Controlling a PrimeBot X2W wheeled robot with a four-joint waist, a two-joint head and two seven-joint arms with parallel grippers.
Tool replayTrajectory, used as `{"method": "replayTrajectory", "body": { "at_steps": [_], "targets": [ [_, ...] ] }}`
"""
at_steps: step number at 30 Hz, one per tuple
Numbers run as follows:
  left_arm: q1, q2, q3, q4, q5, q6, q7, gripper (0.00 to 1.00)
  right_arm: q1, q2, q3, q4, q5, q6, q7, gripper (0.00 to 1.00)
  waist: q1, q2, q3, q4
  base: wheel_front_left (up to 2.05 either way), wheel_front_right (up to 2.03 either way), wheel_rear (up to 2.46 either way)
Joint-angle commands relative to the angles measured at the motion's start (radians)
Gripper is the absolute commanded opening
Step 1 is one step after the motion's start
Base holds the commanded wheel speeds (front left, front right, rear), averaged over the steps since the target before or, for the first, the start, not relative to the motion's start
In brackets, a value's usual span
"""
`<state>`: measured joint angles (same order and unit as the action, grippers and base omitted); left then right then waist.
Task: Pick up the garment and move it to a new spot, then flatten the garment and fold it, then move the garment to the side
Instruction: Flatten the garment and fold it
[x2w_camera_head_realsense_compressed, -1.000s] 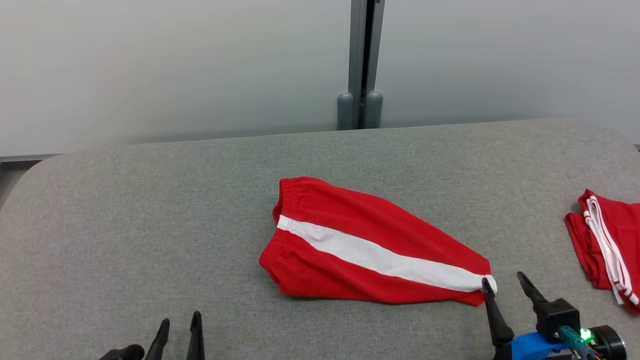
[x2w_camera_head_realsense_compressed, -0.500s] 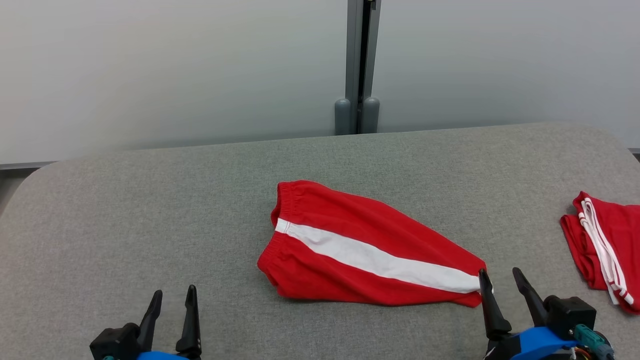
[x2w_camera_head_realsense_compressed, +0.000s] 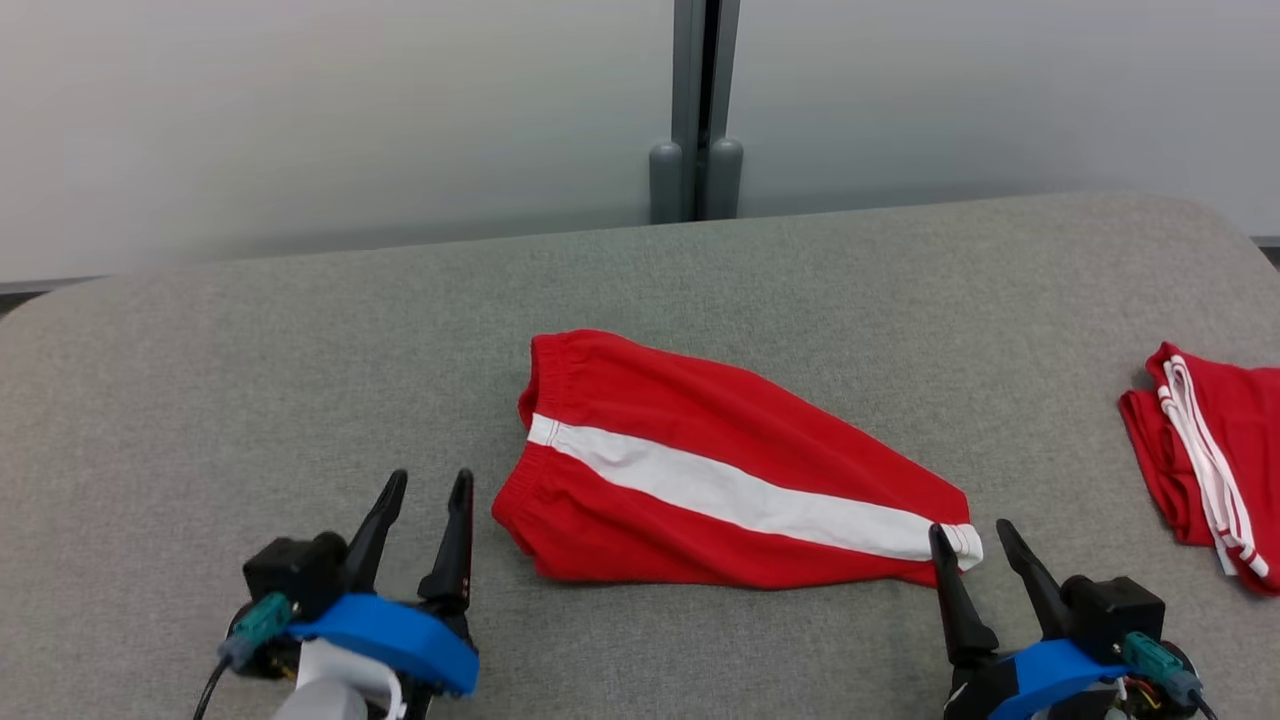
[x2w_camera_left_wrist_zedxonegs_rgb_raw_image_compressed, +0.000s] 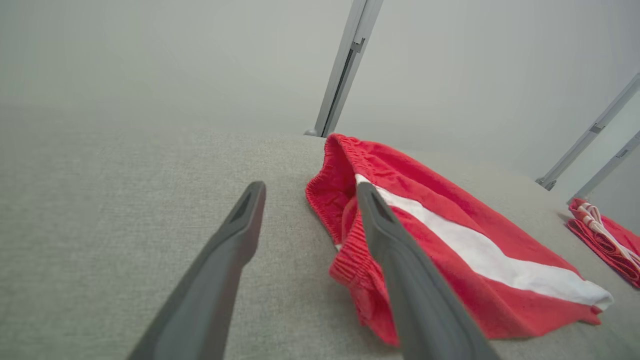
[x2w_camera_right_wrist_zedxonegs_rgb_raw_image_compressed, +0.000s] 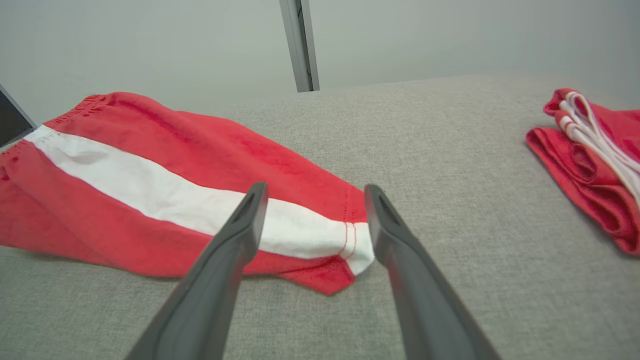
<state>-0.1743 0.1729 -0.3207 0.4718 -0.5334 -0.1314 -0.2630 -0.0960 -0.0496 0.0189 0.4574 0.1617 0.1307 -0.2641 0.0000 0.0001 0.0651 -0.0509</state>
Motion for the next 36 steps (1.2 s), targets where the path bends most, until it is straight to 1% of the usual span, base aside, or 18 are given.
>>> {"method": "replayTrajectory", "body": {
  "at_steps": [1, 5, 9, 14, 17, 18, 19, 23, 27, 28, 29, 34, 36],
  "targets": [
    [-0.048, 0.019, -0.045, 0.012, -0.036, 0.001, 0.006, 1.0, -0.014, -0.002, 0.009, -0.004, 0.006, 0.0, 0.0, 1.0, 0.0, -0.0001, 0.02, -0.002, 0.0, 0.0, 0.0],
    [-0.172, 0.067, -0.161, 0.029, -0.158, 0.001, 0.066, 1.0, -0.028, -0.003, 0.026, -0.011, 0.013, 0.0, 0.0, 1.0, 0.0, -0.0001, 0.061, -0.023, 0.0, 0.0, 0.0],
    [-0.263, 0.117, -0.247, 0.046, -0.279, 0.001, 0.14, 1.0, -0.038, -0.002, 0.03, -0.016, 0.019, 0.0, 0.0, 1.0, 0.0, -0.0001, 0.092, -0.047, 0.0, 0.0, 0.0],
    [-0.321, 0.172, -0.341, 0.045, -0.395, 0.001, 0.227, 1.0, -0.04, -0.002, 0.029, -0.024, 0.017, 0.0, 0.0, 1.0, 0.0, -0.0001, 0.114, -0.07, 0.0, 0.0, 0.0],
    [-0.341, 0.195, -0.39, 0.035, -0.458, 0.001, 0.266, 1.0, -0.042, -0.002, 0.031, -0.028, 0.02, 0.0, 0.0, 1.0, 0.0, -0.0001, 0.121, -0.079, 0.0, 0.0, 0.0],
    [-0.341, 0.195, -0.39, 0.035, -0.458, 0.001, 0.266, 1.0, -0.042, -0.002, 0.031, -0.028, 0.02, 0.0, 0.0, 1.0, 0.0, -0.0001, 0.121, -0.079, 0.0, 0.0, 0.0],
    [-0.346, 0.209, -0.417, 0.036, -0.489, 0.001, 0.286, 1.0, -0.043, -0.002, 0.032, -0.029, 0.02, 0.0, 0.0, 1.0, 0.0, -0.0001, 0.124, -0.084, 0.0, 0.0, 0.0],
    [-0.359, 0.222, -0.452, 0.03, -0.524, 0.001, 0.288, 1.0, -0.046, -0.002, 0.036, -0.031, 0.023, 0.0, 0.0, 1.0, 0.0, -0.0001, 0.129, -0.091, 0.0, 0.0, 0.0],
    [-0.376, 0.237, -0.486, 0.029, -0.539, 0.001, 0.247, 1.0, -0.051, -0.002, 0.035, -0.028, 0.022, 0.0, 0.0, 1.0, 0.0, -0.0001, 0.137, -0.098, 0.0, 0.0, 0.0],
    [-0.381, 0.242, -0.495, 0.032, -0.534, 0.001, 0.233, 0.46, -0.052, -0.002, 0.033, -0.024, 0.02, 0.0, 0.0, 1.0, 0.0, -0.0001, 0.139, -0.099, 0.0, 0.0, 0.0],
    [-0.385, 0.245, -0.502, 0.035, -0.532, 0.001, 0.219, 0.0, -0.053, -0.002, 0.032, -0.02, 0.017, 0.0, 0.0, 1.0, 0.0, -0.0001, 0.141, -0.1, 0.0, 0.0, 0.0],
    [-0.389, 0.254, -0.547, 0.04, -0.551, 0.001, 0.174, 0.0, -0.053, -0.002, 0.023, 0.003, 0.035, 0.0, 0.0, 1.0, 0.0, -0.0001, 0.153, -0.098, 0.0, 0.0, 0.0],
    [-0.385, 0.258, -0.555, 0.032, -0.555, 0.001, 0.137, 0.0, -0.055, -0.002, 0.023, 0.015, 0.055, 0.0, 0.0, 1.0, 0.0, -0.0001, 0.16, -0.094, 0.0, 0.0, 0.0]
  ]
}}
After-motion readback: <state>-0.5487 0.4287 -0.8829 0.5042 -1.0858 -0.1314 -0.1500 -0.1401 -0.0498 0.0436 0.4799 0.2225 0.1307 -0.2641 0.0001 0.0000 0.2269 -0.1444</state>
